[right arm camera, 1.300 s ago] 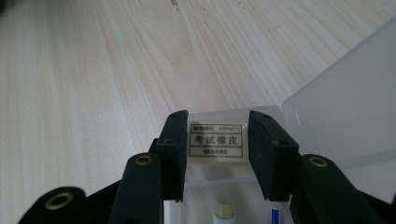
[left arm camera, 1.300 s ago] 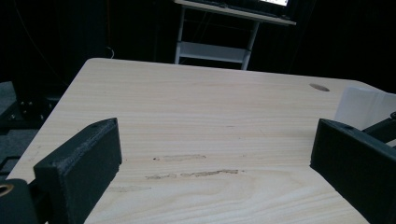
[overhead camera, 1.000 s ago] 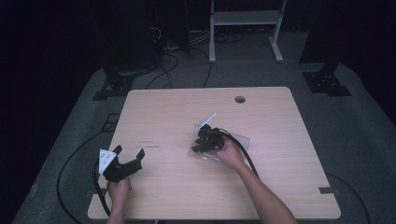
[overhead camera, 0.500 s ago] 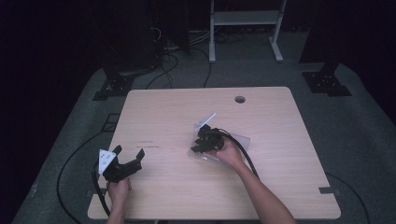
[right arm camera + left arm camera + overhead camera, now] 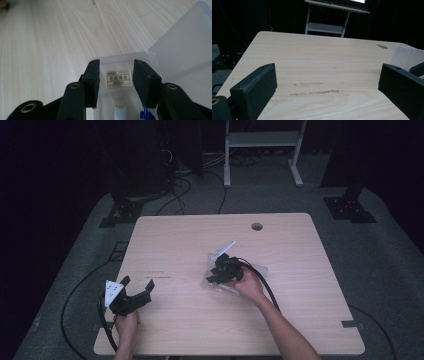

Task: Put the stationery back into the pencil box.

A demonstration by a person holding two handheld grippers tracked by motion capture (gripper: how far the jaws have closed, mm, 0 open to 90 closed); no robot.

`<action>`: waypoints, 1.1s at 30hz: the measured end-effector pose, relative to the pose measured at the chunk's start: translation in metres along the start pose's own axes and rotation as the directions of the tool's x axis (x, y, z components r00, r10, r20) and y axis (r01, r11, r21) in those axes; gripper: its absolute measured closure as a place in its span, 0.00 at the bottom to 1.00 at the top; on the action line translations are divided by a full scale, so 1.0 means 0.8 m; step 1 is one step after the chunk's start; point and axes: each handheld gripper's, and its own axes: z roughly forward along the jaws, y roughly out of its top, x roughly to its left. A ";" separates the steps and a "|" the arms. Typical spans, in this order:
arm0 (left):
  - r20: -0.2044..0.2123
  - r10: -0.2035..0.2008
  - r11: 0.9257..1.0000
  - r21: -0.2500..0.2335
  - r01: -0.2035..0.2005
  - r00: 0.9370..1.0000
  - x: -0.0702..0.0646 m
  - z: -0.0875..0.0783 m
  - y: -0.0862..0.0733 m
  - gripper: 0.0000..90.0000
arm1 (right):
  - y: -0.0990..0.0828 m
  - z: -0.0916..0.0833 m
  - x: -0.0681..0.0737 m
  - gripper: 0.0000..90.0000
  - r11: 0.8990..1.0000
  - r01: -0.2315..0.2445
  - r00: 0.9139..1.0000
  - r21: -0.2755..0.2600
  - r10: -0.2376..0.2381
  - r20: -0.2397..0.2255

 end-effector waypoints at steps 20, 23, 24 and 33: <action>-0.009 0.009 1.000 0.012 -0.009 1.000 0.000 -0.002 -0.002 0.01 | -0.036 -0.071 0.004 0.55 0.997 -0.005 1.000 -0.074 0.004 -0.011; -0.009 0.012 1.000 0.014 -0.012 1.000 0.000 -0.002 -0.002 0.01 | -0.041 -0.076 0.005 0.54 0.997 -0.005 1.000 -0.077 0.004 -0.011; -0.008 0.012 1.000 0.015 -0.012 1.000 0.000 -0.002 -0.002 0.01 | -0.042 -0.078 0.005 0.54 0.997 -0.007 1.000 -0.081 0.006 -0.012; -0.014 0.016 1.000 0.019 -0.016 1.000 0.001 -0.003 -0.003 0.01 | -0.056 -0.091 0.009 0.52 0.996 -0.011 1.000 -0.092 0.011 -0.007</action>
